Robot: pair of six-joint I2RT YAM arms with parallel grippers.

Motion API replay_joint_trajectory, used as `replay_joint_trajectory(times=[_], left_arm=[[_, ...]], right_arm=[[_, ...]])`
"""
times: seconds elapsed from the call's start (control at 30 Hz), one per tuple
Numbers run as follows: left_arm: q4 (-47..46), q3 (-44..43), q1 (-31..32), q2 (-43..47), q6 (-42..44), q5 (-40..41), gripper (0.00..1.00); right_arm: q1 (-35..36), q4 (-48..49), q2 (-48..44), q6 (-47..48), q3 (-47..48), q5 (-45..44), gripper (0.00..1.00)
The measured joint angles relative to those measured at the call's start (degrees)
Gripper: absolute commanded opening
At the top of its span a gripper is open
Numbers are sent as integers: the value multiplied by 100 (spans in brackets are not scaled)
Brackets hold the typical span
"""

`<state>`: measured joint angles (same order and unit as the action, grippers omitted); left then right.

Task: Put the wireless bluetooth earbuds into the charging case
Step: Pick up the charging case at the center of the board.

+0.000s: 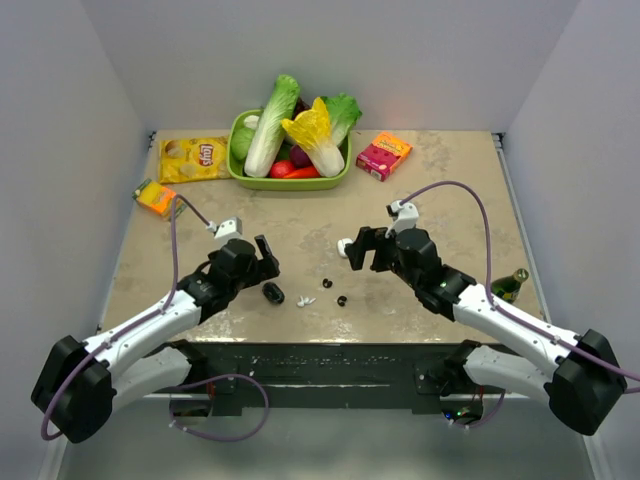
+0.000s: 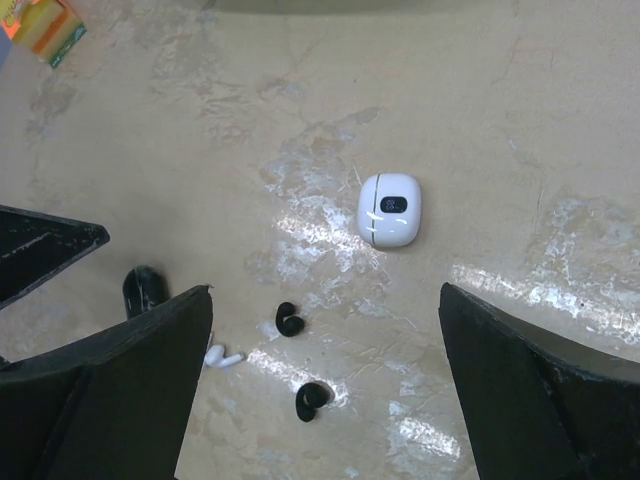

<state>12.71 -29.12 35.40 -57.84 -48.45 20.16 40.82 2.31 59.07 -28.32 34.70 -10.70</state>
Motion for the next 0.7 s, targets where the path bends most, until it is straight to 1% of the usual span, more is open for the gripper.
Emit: replay_joint_trajectory(times=[0.1, 0.2, 0.23, 0.27, 0.3, 0.37, 0.43, 0.7], left_arm=[[24, 17, 0, 76, -39, 15, 93], [28, 232, 0, 498, -157, 90, 65], [24, 358, 0, 717, -212, 116, 25], [28, 509, 0, 964, -278, 131, 6], [31, 619, -2, 1123, -374, 149, 0], [66, 848, 0, 1410, -492, 179, 0], [181, 997, 0, 1508, -621, 197, 0], [203, 1508, 0, 1246, -859, -28, 0]], right_arm=[[0, -22, 4, 31, 0, 22, 96], [0, -26, -4, 46, 0, 22, 95], [0, -44, -26, 48, -2, 22, 93], [0, -57, -55, 48, -7, 22, 93], [0, -61, -81, 48, -9, 20, 93], [0, -72, -138, 48, -11, 20, 92], [0, -101, -179, 48, -11, 20, 92], [0, -221, -247, 48, -11, 20, 92]])
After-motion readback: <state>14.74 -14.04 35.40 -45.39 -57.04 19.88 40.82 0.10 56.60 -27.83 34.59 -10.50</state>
